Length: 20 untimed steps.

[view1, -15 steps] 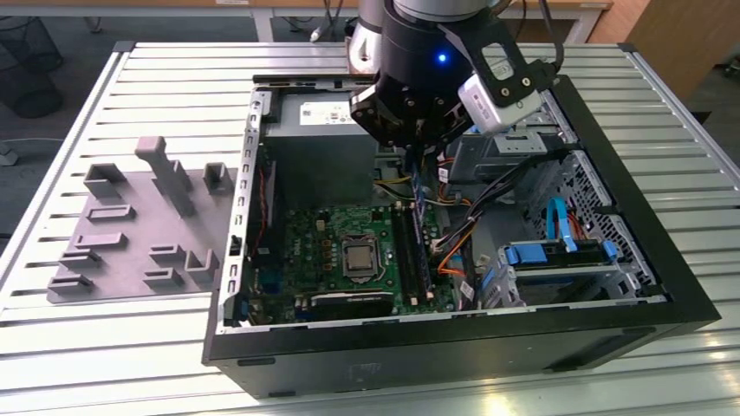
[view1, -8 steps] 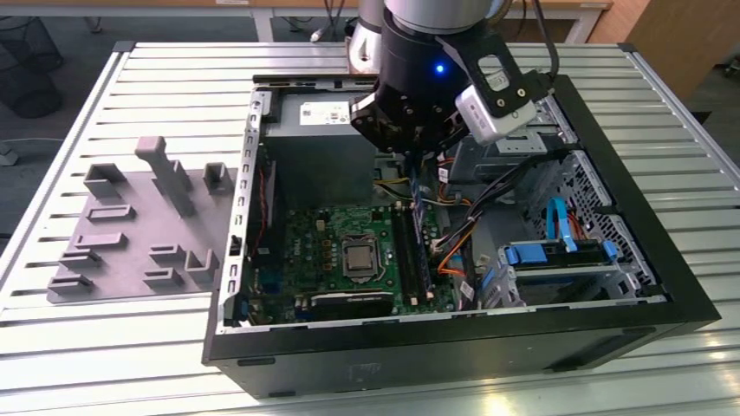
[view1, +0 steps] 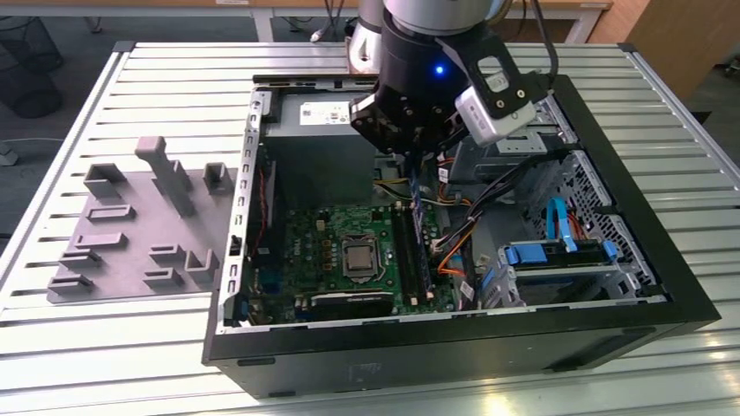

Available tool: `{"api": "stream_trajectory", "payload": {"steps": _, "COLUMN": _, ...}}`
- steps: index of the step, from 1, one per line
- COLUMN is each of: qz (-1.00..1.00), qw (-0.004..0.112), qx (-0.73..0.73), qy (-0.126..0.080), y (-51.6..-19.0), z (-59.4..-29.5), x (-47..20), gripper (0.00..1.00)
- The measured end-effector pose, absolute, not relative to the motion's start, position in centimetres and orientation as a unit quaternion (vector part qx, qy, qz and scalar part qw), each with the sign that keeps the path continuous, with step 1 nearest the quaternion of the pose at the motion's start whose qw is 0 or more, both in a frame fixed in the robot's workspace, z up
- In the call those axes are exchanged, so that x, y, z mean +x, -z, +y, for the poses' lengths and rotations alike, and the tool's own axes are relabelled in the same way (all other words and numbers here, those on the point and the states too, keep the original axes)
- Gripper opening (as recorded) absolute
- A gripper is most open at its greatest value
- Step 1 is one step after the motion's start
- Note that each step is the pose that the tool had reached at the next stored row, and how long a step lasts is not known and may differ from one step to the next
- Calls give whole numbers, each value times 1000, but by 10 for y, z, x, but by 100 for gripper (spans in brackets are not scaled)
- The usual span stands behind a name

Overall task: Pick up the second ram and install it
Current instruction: 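Insert the second ram into the second slot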

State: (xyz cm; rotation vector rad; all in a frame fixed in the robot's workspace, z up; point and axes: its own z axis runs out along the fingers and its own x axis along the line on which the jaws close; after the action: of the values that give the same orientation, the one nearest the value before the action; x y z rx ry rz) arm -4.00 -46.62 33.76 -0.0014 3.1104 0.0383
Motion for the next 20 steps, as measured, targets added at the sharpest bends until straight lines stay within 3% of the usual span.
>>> {"api": "stream_trajectory", "payload": {"steps": 20, "qz": 1000, "qw": 15, "qx": 0, "qy": -12, "y": -343, "z": -466, "x": -40, "gripper": 14}}
